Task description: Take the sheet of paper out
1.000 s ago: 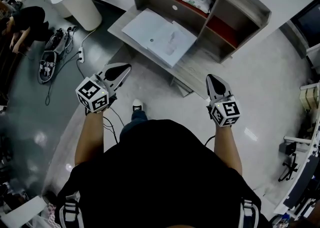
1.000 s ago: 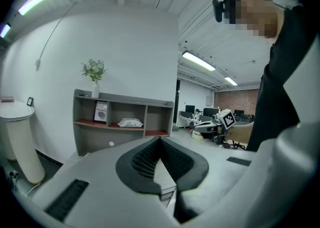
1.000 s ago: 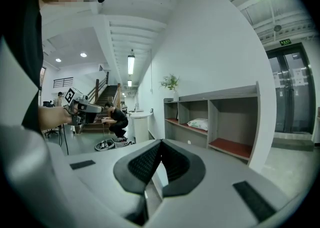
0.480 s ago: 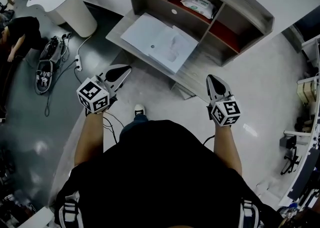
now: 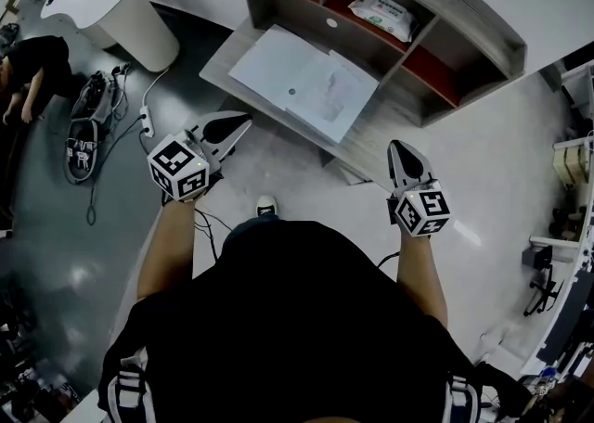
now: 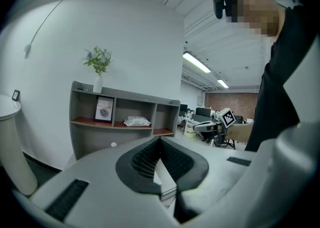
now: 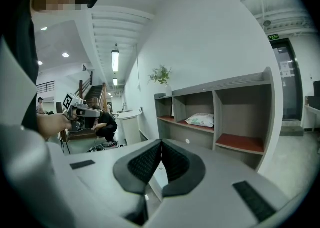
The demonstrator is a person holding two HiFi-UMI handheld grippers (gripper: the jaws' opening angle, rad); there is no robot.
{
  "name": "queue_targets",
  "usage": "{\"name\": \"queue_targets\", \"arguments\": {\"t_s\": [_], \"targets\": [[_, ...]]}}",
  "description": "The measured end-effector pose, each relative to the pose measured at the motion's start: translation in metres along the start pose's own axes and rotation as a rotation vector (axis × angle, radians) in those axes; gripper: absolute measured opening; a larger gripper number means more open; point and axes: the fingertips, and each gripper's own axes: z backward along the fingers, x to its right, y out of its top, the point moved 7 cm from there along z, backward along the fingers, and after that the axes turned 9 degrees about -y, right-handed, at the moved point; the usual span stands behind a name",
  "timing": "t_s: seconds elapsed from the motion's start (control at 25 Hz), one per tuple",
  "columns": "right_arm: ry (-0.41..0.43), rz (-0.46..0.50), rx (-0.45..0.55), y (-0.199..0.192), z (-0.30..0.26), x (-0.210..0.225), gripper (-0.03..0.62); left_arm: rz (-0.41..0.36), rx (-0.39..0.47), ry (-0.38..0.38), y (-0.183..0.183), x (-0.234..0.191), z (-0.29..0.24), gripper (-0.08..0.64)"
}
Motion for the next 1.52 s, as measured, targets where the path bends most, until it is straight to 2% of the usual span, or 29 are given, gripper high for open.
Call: {"name": "queue_targets", "arguments": {"t_s": [0.56, 1.52], "targets": [[-0.038, -0.019, -0.013, 0.019, -0.045, -0.023, 0.014, 0.013, -0.001, -0.065, 0.005, -0.066, 0.005, 0.020], [-0.087, -0.055, -0.015, 0.038, -0.090, -0.097, 0.014, 0.031, -0.017, -0.165, -0.007, -0.138, 0.052, 0.020]]}}
